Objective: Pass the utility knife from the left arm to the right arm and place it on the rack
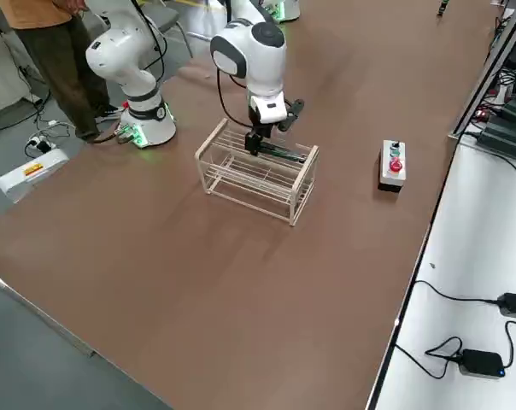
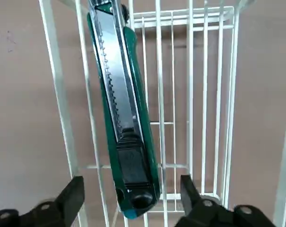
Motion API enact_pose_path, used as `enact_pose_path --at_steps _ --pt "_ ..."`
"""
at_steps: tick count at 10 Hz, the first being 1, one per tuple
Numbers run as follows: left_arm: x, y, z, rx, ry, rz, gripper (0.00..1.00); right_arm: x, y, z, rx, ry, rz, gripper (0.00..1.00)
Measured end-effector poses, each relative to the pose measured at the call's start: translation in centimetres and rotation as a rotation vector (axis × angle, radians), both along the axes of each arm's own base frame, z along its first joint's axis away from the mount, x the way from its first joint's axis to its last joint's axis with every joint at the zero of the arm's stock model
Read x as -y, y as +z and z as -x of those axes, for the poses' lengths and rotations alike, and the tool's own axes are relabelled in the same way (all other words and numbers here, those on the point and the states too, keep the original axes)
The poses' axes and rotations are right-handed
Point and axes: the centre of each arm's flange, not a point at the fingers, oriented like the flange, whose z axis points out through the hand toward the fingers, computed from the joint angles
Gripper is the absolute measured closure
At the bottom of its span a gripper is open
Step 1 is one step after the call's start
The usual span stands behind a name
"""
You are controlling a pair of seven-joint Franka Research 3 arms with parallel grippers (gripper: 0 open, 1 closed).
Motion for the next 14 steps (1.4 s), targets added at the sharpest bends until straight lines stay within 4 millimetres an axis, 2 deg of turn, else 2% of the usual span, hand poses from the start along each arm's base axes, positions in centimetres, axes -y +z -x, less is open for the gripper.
enact_pose_path --at_steps 2,5,6,7,10,11,12,14 --pt "0.4 0.1 0.1 0.001 -0.007 0.000 0.00 0.4 0.7 0.1 0.005 0.026 -0.006 0.08" --pt "0.7 1.4 0.9 0.023 -0.017 0.000 0.00 0.8 4.1 0.0 0.061 0.065 -0.017 0.05" --pt "0.7 1.6 1.1 0.026 -0.017 0.000 0.00 0.7 6.1 0.0 0.071 0.070 -0.021 0.00" --pt "0.6 1.6 1.1 0.026 -0.016 -0.001 0.00 0.8 8.7 -0.5 0.078 0.074 -0.025 0.00" --pt "0.5 1.6 1.0 0.026 -0.015 -0.001 0.00 1.1 18.8 -3.3 0.185 0.079 -0.018 0.00" --pt "0.5 1.6 1.0 0.026 -0.015 -0.001 0.00 1.3 21.3 -4.0 0.228 0.077 -0.013 0.00" --pt "0.5 1.6 1.0 0.026 -0.015 -0.001 0.00 1.5 22.9 -4.4 0.257 0.075 -0.009 0.00" --pt "0.5 1.6 1.0 0.026 -0.016 0.000 0.00 1.6 24.2 -4.9 0.278 0.074 -0.004 0.00"
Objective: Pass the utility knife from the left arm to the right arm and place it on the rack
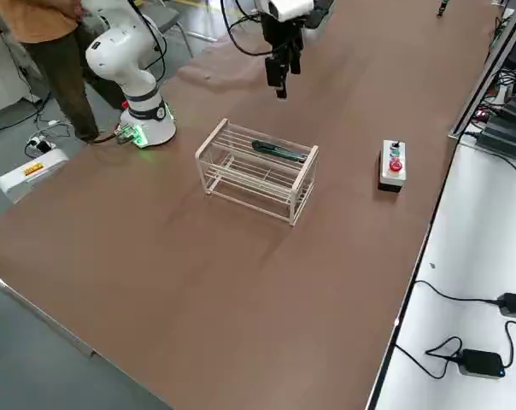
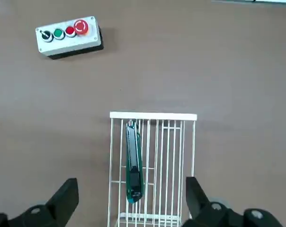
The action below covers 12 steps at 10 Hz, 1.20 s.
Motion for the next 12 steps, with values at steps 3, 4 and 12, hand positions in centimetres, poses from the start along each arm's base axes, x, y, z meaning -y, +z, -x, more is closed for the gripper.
enact_pose_path --at_steps 3,4,12 --pt "0.0 0.0 0.0 0.000 -0.001 0.000 0.00 0.3 3.5 -1.7 -0.062 -0.037 0.037 0.00" --pt "0.0 0.0 0.0 -0.001 -0.001 0.000 0.00 0.4 4.6 -2.5 -0.074 -0.069 0.061 0.00" --pt "0.2 -0.1 0.0 -0.002 -0.064 0.003 0.00 -0.2 5.6 -3.4 -0.078 -0.099 0.076 0.00"
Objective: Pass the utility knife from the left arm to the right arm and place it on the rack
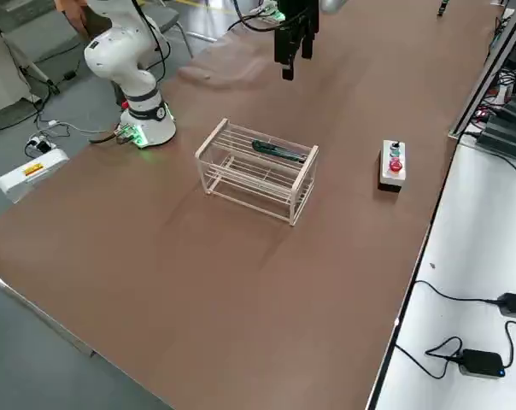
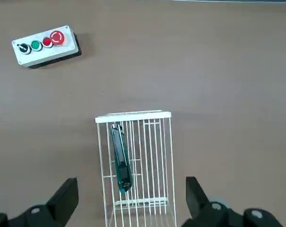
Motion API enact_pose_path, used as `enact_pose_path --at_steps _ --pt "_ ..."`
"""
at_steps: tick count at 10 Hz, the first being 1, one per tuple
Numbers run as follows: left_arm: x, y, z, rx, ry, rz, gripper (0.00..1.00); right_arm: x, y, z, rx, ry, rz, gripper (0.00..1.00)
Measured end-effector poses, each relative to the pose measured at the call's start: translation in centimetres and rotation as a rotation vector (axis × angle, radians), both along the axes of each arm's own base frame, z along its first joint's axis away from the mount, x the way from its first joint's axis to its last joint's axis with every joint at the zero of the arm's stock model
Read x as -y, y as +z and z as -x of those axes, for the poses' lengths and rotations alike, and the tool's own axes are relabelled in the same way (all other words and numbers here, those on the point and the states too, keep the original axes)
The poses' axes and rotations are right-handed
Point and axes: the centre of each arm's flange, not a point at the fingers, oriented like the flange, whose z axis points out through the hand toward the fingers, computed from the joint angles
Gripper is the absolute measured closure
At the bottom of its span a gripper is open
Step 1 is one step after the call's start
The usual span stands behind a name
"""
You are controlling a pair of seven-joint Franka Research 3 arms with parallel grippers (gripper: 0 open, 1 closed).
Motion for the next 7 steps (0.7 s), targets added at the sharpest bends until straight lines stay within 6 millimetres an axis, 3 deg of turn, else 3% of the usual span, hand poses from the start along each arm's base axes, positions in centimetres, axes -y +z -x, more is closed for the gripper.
enact_pose_path --at_steps 3,7 --pt "0.0 0.0 0.0 0.000 0.000 0.000 0.00 -1.9 -0.3 0.3 -0.040 -0.011 -0.006 0.00" --pt "0.0 0.0 0.0 0.001 0.000 0.000 0.00 -1.8 -0.4 0.5 -0.056 -0.021 -0.007 0.00"
